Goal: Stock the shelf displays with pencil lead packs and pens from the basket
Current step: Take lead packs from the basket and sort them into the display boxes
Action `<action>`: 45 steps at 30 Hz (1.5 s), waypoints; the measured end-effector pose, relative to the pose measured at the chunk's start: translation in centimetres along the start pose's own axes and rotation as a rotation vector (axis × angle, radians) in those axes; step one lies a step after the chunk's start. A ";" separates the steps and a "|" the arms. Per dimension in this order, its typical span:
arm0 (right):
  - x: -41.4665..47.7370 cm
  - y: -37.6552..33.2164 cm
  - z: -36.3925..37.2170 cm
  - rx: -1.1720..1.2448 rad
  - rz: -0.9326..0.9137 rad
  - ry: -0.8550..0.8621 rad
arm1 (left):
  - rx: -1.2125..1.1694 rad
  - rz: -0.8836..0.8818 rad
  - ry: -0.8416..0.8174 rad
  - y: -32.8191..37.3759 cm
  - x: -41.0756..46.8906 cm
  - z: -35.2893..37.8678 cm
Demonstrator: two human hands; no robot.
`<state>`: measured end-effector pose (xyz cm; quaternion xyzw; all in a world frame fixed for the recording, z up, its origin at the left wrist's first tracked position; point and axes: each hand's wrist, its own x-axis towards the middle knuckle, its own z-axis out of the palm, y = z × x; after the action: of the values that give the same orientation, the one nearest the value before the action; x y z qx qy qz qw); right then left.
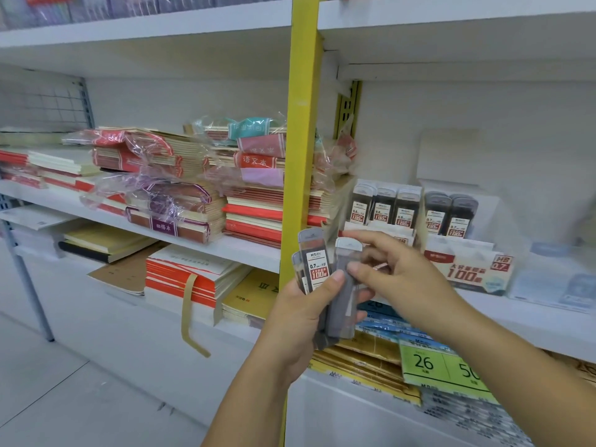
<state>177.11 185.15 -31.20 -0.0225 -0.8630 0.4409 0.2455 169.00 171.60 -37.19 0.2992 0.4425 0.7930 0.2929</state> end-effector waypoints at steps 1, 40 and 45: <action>-0.2 0.1 0.0 0.055 0.000 0.011 | 0.005 -0.010 -0.004 0.0 -0.1 0.2; 7.0 -1.1 -7.1 -0.354 -0.334 0.411 | 0.138 -0.098 0.128 -2.2 3.1 0.9; 10.3 0.0 -6.0 -0.605 -0.272 0.332 | 0.219 -0.088 0.102 -1.9 3.0 -0.4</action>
<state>170.73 192.25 -24.15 -0.0502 -0.8980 0.1193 0.4206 167.20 174.40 -38.39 0.2688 0.5535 0.7406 0.2699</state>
